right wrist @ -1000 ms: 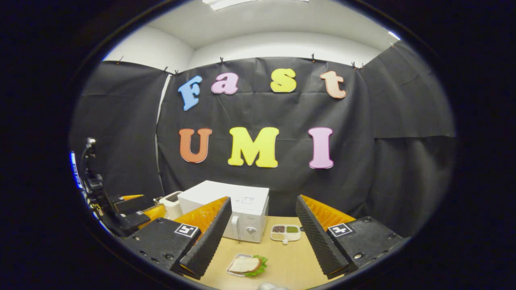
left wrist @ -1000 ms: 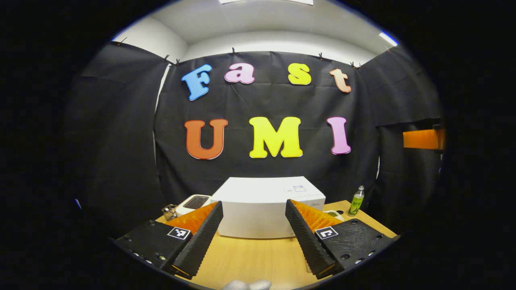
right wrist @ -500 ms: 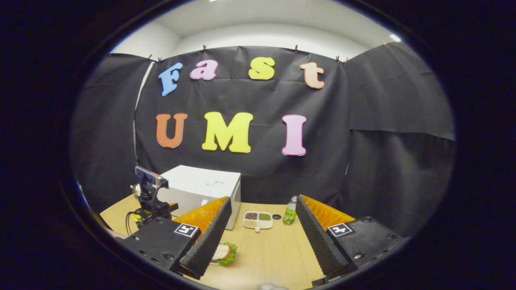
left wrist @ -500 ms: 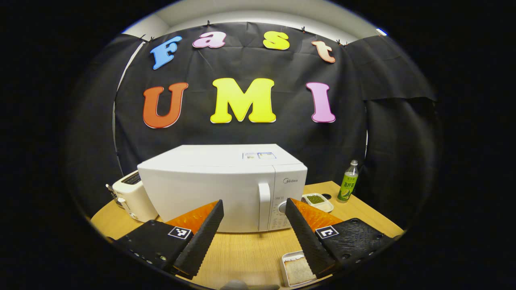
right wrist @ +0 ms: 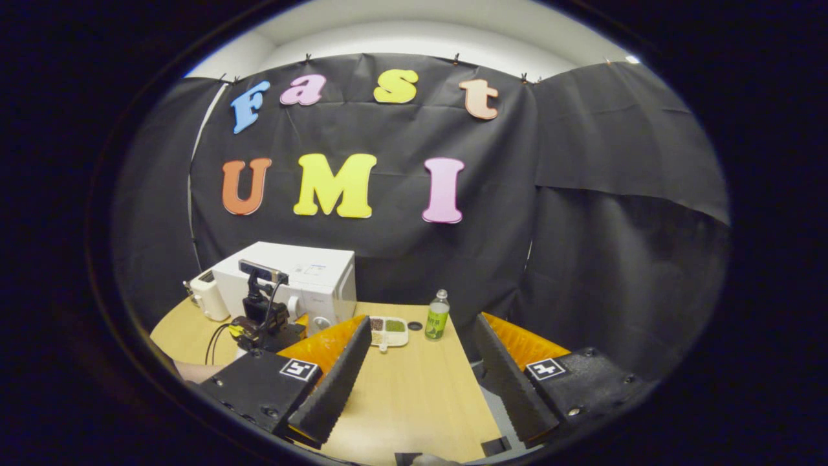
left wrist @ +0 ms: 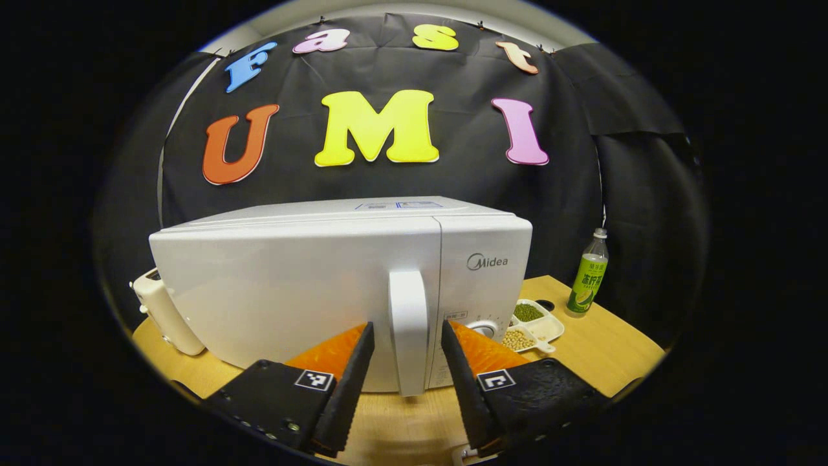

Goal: Open the microwave oven with the left hand, put the food in, and close the microwave oven.

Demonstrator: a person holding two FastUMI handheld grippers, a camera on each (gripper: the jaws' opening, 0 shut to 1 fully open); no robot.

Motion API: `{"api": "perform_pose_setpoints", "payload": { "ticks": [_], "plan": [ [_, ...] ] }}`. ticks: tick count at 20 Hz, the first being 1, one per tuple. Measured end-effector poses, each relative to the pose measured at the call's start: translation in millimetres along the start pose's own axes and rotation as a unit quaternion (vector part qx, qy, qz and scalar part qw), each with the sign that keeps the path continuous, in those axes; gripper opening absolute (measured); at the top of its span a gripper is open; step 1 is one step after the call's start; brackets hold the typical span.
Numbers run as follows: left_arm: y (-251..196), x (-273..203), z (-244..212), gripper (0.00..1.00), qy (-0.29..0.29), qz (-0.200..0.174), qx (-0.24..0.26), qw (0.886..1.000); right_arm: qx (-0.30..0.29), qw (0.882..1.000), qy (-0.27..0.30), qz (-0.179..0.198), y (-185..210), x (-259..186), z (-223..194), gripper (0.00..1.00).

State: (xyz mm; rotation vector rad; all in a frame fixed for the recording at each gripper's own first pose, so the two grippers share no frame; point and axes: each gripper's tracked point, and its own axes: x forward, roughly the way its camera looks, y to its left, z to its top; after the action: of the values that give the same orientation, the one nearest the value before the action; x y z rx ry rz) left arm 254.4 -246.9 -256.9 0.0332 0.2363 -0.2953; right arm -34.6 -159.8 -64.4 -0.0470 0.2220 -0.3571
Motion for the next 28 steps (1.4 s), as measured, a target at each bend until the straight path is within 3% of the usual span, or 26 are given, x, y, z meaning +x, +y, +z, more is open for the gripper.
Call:
{"api": "perform_pose_setpoints", "payload": {
  "ticks": [1, 2, 3, 4, 5, 6, 7, 9, 10, 11, 12, 13, 19, 21, 22, 23, 24, 25, 26, 27, 28],
  "plan": [
    [-7, -2, -1, 0.35, 0.001, -0.015, -0.006, 1.000, -0.002, 1.000, 0.001, 0.001, 0, 1, 0, 1.00],
    [-7, -4, 0, 0.37, 0.000, -0.014, -0.007, 1.000, -0.003, 1.000, 0.002, 0.003, 0, 3, 0, 0.94],
    [-6, 0, -1, 0.26, 0.003, -0.015, -0.005, 1.000, 0.000, 1.000, 0.003, 0.007, 1, 4, 1, 1.00],
    [-6, -1, -1, 0.23, 0.002, -0.018, -0.009, 1.000, 0.004, 1.000, 0.003, 0.012, 4, 7, 1, 0.94],
    [-5, 0, -2, 0.20, 0.004, -0.019, -0.017, 1.000, 0.006, 1.000, 0.002, 0.017, 7, 8, 1, 0.94],
    [-5, 0, -3, 0.17, 0.009, -0.023, -0.029, 0.999, 0.005, 1.000, 0.003, 0.023, 10, 9, 1, 1.00],
    [-7, 0, -3, 0.14, 0.016, -0.026, -0.038, 0.999, 0.003, 1.000, 0.001, 0.028, 14, 9, 3, 0.94],
    [-5, -5, -3, 0.06, 0.025, -0.029, -0.045, 0.998, -0.001, 0.999, -0.004, 0.037, 19, 11, 6, 0.94],
    [-6, -6, -3, 0.06, 0.028, -0.029, -0.046, 0.998, -0.002, 0.999, -0.006, 0.042, 21, 11, 7, 1.00],
    [-5, -11, -7, 0.06, 0.037, -0.028, -0.048, 0.998, -0.001, 0.999, -0.008, 0.047, 22, 12, 9, 0.94],
    [-4, -22, -11, 0.06, 0.032, -0.027, -0.050, 0.998, -0.001, 0.999, -0.009, 0.050, 24, 13, 9, 1.00],
    [-3, -34, -9, 0.06, 0.023, -0.032, -0.041, 0.998, -0.004, 0.999, -0.011, 0.053, 26, 15, 9, 0.94],
    [15, -104, -27, 0.07, 0.032, -0.067, -0.027, 0.997, -0.005, 0.996, -0.014, 0.094, 55, 14, 2, 0.94],
    [27, -129, -33, 0.12, 0.041, -0.066, -0.016, 0.997, -0.002, 0.994, -0.012, 0.107, 66, 10, -3, 0.94],
    [33, -138, -35, 0.16, 0.042, -0.063, -0.013, 0.997, -0.003, 0.994, -0.012, 0.112, 70, 7, -4, 1.00],
    [39, -148, -38, 0.07, 0.045, -0.059, -0.008, 0.997, -0.004, 0.993, -0.013, 0.117, 74, 5, -5, 1.00],
    [46, -157, -40, 0.19, 0.046, -0.052, -0.005, 0.998, -0.003, 0.992, -0.013, 0.123, 80, 2, -7, 1.00],
    [56, -167, -41, 0.22, 0.048, -0.041, -0.003, 0.998, -0.001, 0.992, -0.014, 0.129, 85, -2, -7, 0.94],
    [63, -174, -42, 0.23, 0.048, -0.033, -0.005, 0.998, 0.001, 0.991, -0.015, 0.134, 88, -6, -8, 0.94],
    [71, -180, -42, 0.26, 0.047, -0.025, -0.006, 0.999, 0.002, 0.990, -0.015, 0.138, 92, -10, -9, 1.00],
    [80, -187, -40, 0.36, 0.047, -0.018, -0.007, 0.999, 0.004, 0.990, -0.016, 0.143, 95, -13, -10, 1.00]
  ]
}}
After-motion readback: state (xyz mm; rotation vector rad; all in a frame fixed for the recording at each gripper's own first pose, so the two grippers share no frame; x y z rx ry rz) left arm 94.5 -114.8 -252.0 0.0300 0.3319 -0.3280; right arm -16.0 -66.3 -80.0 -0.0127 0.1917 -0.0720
